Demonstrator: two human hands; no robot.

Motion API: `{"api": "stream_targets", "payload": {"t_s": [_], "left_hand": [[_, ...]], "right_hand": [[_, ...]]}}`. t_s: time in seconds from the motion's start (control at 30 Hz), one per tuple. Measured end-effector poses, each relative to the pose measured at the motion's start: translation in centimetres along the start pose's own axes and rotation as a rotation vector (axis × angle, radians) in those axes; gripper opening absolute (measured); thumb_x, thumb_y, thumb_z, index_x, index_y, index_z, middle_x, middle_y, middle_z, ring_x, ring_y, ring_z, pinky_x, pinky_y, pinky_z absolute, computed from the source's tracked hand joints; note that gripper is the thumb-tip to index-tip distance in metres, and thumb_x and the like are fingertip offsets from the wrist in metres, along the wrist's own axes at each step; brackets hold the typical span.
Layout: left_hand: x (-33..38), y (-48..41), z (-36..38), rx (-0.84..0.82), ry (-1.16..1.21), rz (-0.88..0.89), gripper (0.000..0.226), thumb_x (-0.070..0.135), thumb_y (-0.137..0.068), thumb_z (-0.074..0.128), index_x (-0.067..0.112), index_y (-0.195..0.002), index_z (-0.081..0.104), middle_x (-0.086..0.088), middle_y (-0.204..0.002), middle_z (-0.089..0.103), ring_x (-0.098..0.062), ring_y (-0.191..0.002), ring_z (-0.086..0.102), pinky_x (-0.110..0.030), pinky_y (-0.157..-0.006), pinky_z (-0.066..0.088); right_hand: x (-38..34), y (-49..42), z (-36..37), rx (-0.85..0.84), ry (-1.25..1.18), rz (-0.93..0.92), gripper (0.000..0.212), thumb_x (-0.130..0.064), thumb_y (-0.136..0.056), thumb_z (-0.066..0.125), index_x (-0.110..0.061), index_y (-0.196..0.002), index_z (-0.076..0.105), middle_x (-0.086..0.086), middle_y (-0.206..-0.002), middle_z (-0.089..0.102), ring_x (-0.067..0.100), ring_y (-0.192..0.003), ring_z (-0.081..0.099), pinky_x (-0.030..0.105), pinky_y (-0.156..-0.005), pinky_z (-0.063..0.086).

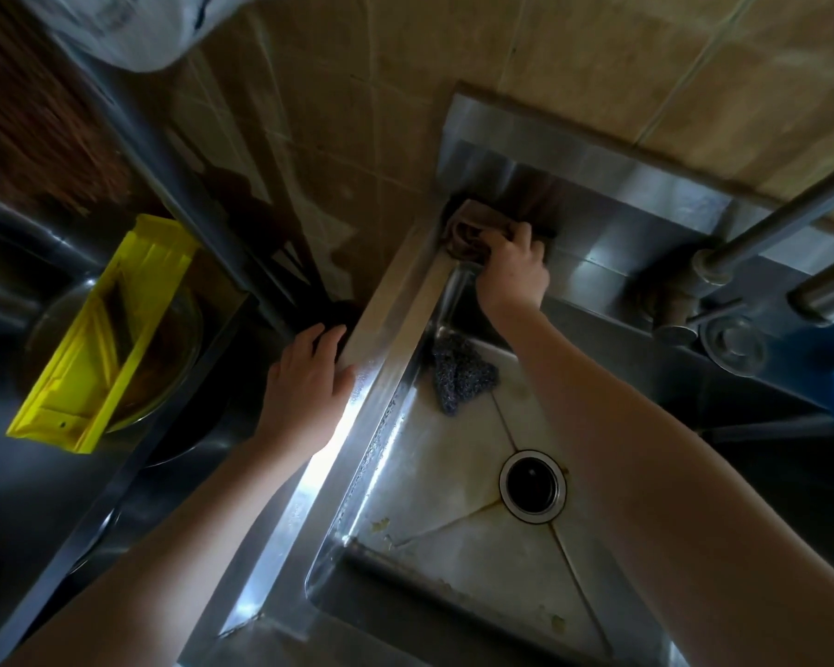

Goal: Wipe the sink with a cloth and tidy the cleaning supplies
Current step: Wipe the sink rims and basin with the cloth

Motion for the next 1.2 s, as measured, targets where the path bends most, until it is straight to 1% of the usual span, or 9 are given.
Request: {"api": "stream_targets", "payload": {"t_s": [0.13,0.2,0.33,0.43,0.6,0.8,1.0,1.1,1.2], "left_hand": [[0.6,0.2,0.1,-0.024,-0.004,0.022,0.053,0.030,-0.092,0.051,0.018,-0.141,0.035,-0.009,-0.144,0.034,-0.029,-0.130,0.035,-0.042,-0.105,0.029],[1.1,0.2,0.2,-0.021,0.001,0.024,0.054,0.029,-0.092,0.051,0.017,-0.141,0.034,-0.009,-0.145,0.033,-0.030,-0.130,0.035,-0.042,-0.105,0.029],[2.2,0.1,0.4,-0.002,-0.015,0.046,0.055,0.028,-0.092,0.052,0.016,-0.142,0.032,-0.011,-0.147,0.028,-0.032,-0.132,0.031,-0.045,-0.106,0.028],[2.9,-0.3,0.5,0.023,-0.005,0.078,0.055,0.023,-0.089,0.055,0.016,-0.140,0.037,-0.012,-0.147,0.031,-0.033,-0.131,0.034,-0.046,-0.103,0.030],[3.6,-2.2,0.2,0.040,-0.029,0.112,0.055,0.023,-0.088,0.054,0.014,-0.139,0.037,-0.015,-0.144,0.034,-0.036,-0.127,0.037,-0.046,-0.100,0.032],[5.3,-5.8,0.3,0.063,-0.045,0.146,0.056,0.027,-0.089,0.053,0.013,-0.140,0.036,-0.010,-0.142,0.039,-0.035,-0.122,0.042,-0.045,-0.095,0.037],[5.3,-7.3,0.2,0.093,-0.018,0.177,0.043,0.021,-0.086,0.054,0.006,-0.126,0.053,-0.014,-0.122,0.056,-0.036,-0.105,0.055,-0.040,-0.084,0.046],[5.3,-7.5,0.1,0.076,-0.065,0.219,0.037,0.015,-0.083,0.054,0.003,-0.118,0.056,-0.015,-0.119,0.056,-0.037,-0.102,0.056,-0.046,-0.082,0.049],[5.1,-7.5,0.1,0.057,-0.034,0.215,0.038,0.018,-0.083,0.056,0.004,-0.117,0.056,-0.013,-0.122,0.054,-0.035,-0.108,0.054,-0.048,-0.085,0.049]], "right_hand": [[0.6,0.0,-0.3,-0.028,0.056,-0.072,0.050,-0.001,-0.088,0.050,-0.026,-0.131,0.051,0.011,-0.139,0.038,0.037,-0.117,0.044,0.048,-0.082,0.050],[1.8,0.6,-0.5,-0.027,0.065,-0.099,0.051,0.000,-0.088,0.049,-0.025,-0.131,0.050,0.009,-0.140,0.038,0.036,-0.120,0.044,0.049,-0.085,0.049],[5.2,1.7,-1.0,-0.004,0.056,-0.049,0.053,-0.002,-0.086,0.053,-0.026,-0.132,0.047,0.008,-0.143,0.036,0.034,-0.126,0.041,0.053,-0.092,0.047],[7.8,2.3,-1.6,0.041,0.084,-0.019,0.051,-0.005,-0.086,0.054,-0.026,-0.132,0.048,0.011,-0.139,0.040,0.036,-0.122,0.045,0.053,-0.093,0.046],[10.4,3.3,-1.9,0.146,0.082,0.019,0.044,-0.006,-0.088,0.052,-0.021,-0.129,0.053,0.016,-0.132,0.045,0.039,-0.115,0.049,0.054,-0.092,0.047],[9.1,2.2,-1.7,0.158,0.023,0.093,0.042,-0.004,-0.089,0.050,-0.020,-0.127,0.056,0.015,-0.131,0.047,0.039,-0.113,0.048,0.050,-0.082,0.050],[6.0,1.0,-0.7,0.123,0.026,0.058,0.049,-0.001,-0.084,0.056,-0.023,-0.128,0.054,0.014,-0.130,0.045,0.037,-0.111,0.047,0.048,-0.078,0.051],[3.3,0.4,0.0,0.099,0.016,0.007,0.049,0.000,-0.084,0.053,-0.022,-0.128,0.054,0.015,-0.131,0.043,0.039,-0.112,0.046,0.050,-0.081,0.052],[0.4,-0.1,0.5,0.069,0.026,-0.066,0.046,-0.002,-0.087,0.050,-0.020,-0.129,0.053,0.017,-0.132,0.043,0.040,-0.113,0.045,0.054,-0.088,0.049]]}}
Point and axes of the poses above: each hand's wrist, its own y-axis away from the middle knuckle, its own z-axis out of the palm, x = y × z, the point moved 4 cm from there along -y, towards the middle knuckle
